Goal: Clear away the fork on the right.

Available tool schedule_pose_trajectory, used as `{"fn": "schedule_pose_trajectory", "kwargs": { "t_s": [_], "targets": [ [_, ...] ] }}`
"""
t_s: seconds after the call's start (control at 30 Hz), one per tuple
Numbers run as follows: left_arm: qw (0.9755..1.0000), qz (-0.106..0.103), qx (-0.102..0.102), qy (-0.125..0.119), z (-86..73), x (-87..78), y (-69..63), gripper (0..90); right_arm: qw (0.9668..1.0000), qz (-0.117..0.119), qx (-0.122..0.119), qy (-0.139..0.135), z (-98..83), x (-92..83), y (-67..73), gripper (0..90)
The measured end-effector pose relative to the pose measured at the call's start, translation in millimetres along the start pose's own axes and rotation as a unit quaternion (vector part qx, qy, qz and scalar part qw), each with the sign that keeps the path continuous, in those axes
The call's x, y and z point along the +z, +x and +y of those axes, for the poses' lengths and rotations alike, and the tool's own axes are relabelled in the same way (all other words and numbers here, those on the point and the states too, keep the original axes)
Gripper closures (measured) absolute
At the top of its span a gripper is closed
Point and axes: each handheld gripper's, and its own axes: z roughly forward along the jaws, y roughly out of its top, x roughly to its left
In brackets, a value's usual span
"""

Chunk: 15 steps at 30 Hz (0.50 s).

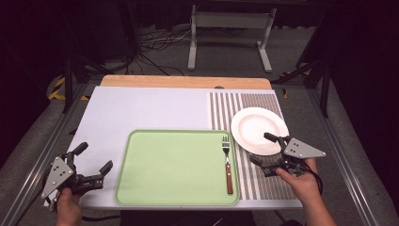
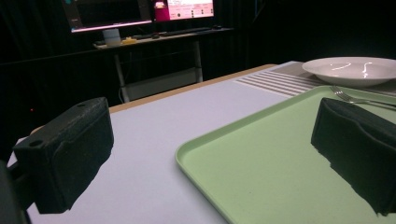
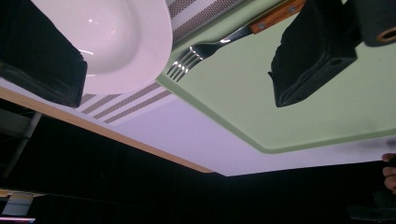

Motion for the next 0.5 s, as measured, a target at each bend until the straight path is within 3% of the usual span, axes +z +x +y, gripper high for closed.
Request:
{"fn": "schedule_pose_trajectory", "kwargs": {
  "t_s": [0.23,0.5],
  "targets": [
    [1.0,-0.002,0.0,0.0,0.2,0.0,-0.6,0.0,0.9992,-0.02,0.022,-0.026,-22.3,-11.0,-4.6,3.5],
    [1.0,-0.003,0.0,-0.003,0.1,0.0,-0.2,0.0,0.9982,-0.034,0.037,-0.031,-37.7,-18.4,-8.1,3.5]
  ]
}}
